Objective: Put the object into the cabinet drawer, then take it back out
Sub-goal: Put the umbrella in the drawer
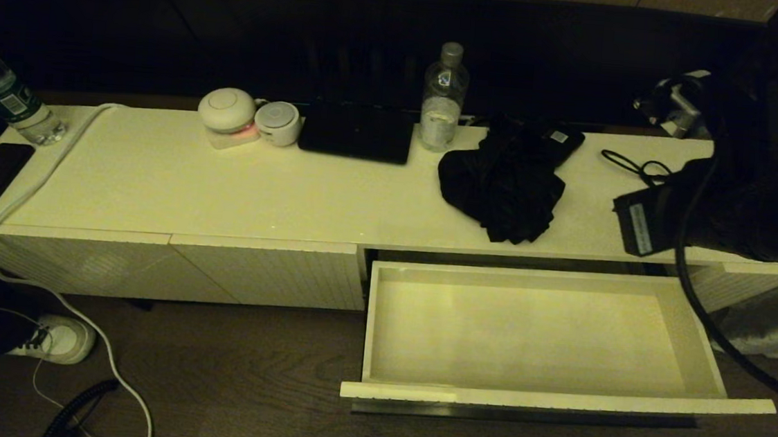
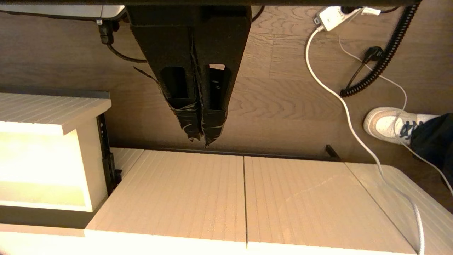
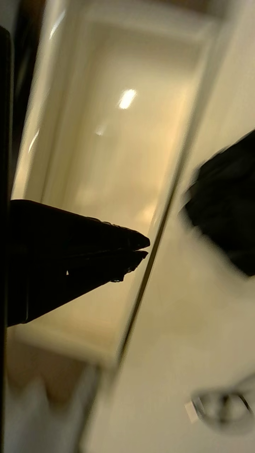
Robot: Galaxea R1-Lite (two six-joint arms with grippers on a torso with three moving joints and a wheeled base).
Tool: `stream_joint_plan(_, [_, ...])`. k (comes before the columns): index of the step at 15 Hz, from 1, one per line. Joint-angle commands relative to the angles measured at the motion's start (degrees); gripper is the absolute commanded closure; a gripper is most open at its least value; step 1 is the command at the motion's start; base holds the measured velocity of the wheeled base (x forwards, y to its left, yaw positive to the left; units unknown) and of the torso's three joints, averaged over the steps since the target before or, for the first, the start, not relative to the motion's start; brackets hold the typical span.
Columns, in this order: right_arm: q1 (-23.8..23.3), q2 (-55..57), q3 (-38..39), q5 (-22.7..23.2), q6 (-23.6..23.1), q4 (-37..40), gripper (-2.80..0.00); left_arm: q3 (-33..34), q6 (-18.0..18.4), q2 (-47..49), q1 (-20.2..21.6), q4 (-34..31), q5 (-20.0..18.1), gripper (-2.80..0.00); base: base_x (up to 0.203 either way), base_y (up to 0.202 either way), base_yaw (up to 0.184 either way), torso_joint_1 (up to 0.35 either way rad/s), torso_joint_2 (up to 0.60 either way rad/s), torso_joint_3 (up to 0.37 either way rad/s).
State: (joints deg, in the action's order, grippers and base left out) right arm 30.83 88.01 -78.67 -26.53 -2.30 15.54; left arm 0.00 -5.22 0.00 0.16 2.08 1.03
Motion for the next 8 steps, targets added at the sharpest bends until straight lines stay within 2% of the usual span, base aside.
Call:
stream_joint_plan(1, [3.96,8.84,-8.24,-2.16,13.19,3.44,0.00,0.00,-0.05,-0.09,0.02,0.02,0.02,0.00,0.000,0.000,0.000,0.000,0.00,0.000])
stream_joint_plan(6, [6.15,20.32,-25.24,-6.11,30.94,15.17,0.00,0.00,-0.05,-0.09,0.02,0.02,0.02,0.00,0.000,0.000,0.000,0.000,0.00,0.000])
stream_joint_plan(7, [5.98,22.24,-27.63,-6.69,33.76,18.17,-2.80,0.00,-0.05,-0.09,0.02,0.02,0.02,0.00,0.000,0.000,0.000,0.000,0.00,0.000])
stream_joint_plan(8, [5.58,23.34,-28.50,-6.93,34.67,19.29,-2.80,0.00,-0.05,-0.09,0.02,0.02,0.02,0.00,0.000,0.000,0.000,0.000,0.00,0.000])
